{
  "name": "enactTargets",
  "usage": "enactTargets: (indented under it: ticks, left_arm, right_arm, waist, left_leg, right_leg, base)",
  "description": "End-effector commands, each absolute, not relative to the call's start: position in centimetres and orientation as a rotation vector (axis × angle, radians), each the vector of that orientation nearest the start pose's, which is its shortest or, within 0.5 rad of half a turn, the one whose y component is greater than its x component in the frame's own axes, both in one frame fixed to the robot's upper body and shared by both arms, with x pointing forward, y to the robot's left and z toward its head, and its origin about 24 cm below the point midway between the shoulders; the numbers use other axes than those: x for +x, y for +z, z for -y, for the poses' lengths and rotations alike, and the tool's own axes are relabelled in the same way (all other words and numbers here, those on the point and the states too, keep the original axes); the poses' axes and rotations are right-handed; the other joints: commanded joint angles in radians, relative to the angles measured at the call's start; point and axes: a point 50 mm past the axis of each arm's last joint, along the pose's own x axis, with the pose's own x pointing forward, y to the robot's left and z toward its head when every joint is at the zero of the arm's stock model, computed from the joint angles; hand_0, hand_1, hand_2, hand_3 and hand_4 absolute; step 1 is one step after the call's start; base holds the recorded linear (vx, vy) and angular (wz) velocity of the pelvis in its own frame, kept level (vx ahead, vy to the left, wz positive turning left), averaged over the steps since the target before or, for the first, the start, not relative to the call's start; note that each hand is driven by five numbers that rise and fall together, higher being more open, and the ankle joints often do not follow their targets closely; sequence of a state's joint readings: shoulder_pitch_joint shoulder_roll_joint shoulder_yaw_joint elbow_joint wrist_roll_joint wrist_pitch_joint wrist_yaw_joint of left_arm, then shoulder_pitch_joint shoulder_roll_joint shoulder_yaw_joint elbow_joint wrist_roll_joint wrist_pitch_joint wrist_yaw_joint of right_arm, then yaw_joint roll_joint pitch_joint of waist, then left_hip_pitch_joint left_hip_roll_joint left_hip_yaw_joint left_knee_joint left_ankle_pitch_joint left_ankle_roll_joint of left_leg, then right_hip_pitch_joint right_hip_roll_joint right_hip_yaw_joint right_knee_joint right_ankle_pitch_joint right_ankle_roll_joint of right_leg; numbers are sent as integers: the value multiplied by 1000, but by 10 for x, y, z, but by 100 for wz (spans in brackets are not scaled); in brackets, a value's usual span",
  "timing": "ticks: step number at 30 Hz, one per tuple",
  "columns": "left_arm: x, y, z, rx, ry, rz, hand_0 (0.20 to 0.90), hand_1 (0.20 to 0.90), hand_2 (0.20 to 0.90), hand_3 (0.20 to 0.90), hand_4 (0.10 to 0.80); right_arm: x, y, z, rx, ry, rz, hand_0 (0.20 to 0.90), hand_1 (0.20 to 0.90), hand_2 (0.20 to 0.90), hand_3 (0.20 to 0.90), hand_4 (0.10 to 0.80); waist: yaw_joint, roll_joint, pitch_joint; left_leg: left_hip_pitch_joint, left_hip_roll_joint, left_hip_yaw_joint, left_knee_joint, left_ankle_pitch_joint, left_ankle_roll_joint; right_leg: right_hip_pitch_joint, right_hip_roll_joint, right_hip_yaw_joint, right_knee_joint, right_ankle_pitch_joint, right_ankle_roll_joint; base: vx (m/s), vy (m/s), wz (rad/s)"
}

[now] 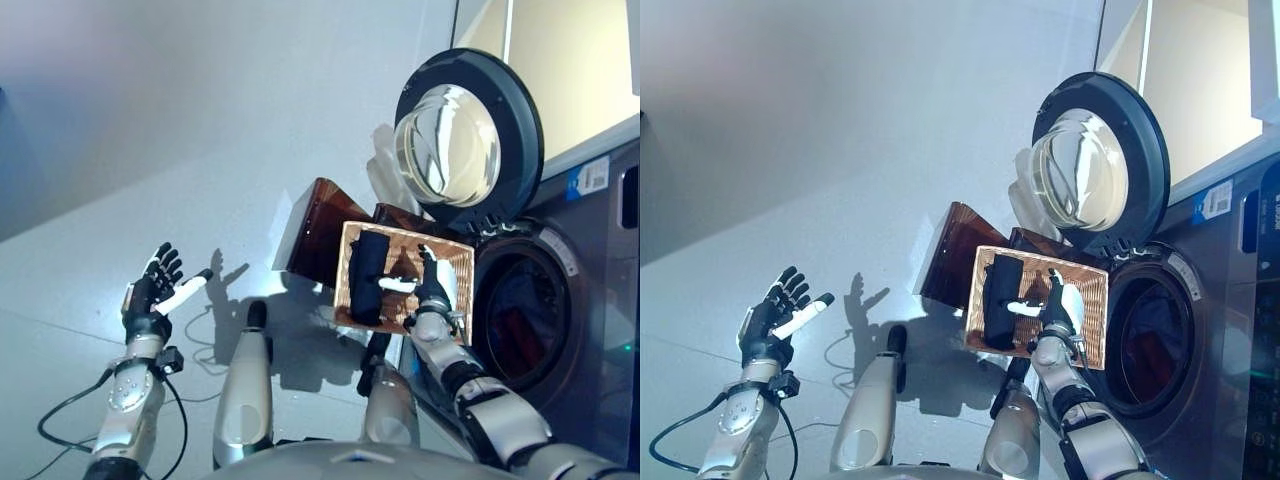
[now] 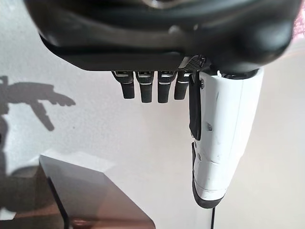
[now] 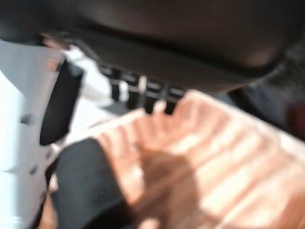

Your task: Pick up the clothes and place them into the washing machine

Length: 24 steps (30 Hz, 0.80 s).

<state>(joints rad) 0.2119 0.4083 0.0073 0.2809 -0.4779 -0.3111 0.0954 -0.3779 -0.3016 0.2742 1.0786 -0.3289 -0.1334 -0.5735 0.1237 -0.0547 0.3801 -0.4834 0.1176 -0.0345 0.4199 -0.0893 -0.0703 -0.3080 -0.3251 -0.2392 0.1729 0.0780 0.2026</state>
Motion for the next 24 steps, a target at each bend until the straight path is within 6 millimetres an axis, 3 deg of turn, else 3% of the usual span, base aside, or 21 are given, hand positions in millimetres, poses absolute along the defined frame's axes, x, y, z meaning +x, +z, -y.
enactTargets:
  ticks: [1, 2, 4, 13, 24]
  left_arm:
    - [180, 28, -291, 72, 281, 52, 900, 900, 900, 900, 800]
    - [180, 28, -290, 71, 281, 52, 900, 900, 900, 900, 800]
    - [181, 29, -287, 73, 245, 56, 900, 900, 900, 900, 800]
    - [183, 29, -281, 59, 185, 48, 900, 900, 900, 900, 800]
    - [186, 33, -280, 69, 152, 53, 900, 900, 900, 900, 800]
  right_arm:
    - [277, -21, 267, -1261, -297, -169, 900, 900, 900, 900, 800]
    - [277, -21, 268, -1262, -298, -168, 900, 900, 900, 900, 800]
    - [280, -10, 280, -1463, -238, -118, 900, 900, 900, 900, 800]
    - [276, -8, 297, -1763, -124, -108, 900, 900, 900, 900, 800]
    - [289, -9, 281, -1980, 18, -53, 900, 900, 900, 900, 800]
  waist:
    - [-3, 7, -20]
    - [-4, 5, -21]
    - [-10, 10, -3]
    - [-12, 5, 9]
    - [16, 11, 18]
  left_leg:
    - [-25, 60, -3, -54, 88, -90]
    - [-28, 58, -2, -58, 95, -89]
    - [-32, 66, 0, -48, 90, -92]
    - [-52, 70, -2, -63, 112, -97]
    - [-78, 62, -12, -56, 104, -95]
  right_leg:
    - [-31, -57, 54, 6, 78, 33]
    - [-34, -60, 54, 3, 84, 33]
    - [-53, -55, 69, 12, 83, 32]
    - [-79, -58, 70, 12, 93, 34]
    - [-98, -61, 65, 37, 83, 33]
  base:
    - [-84, 15, -2]
    - [-89, 20, -8]
    - [-65, 10, -18]
    - [-19, -1, -5]
    - [3, -7, 3]
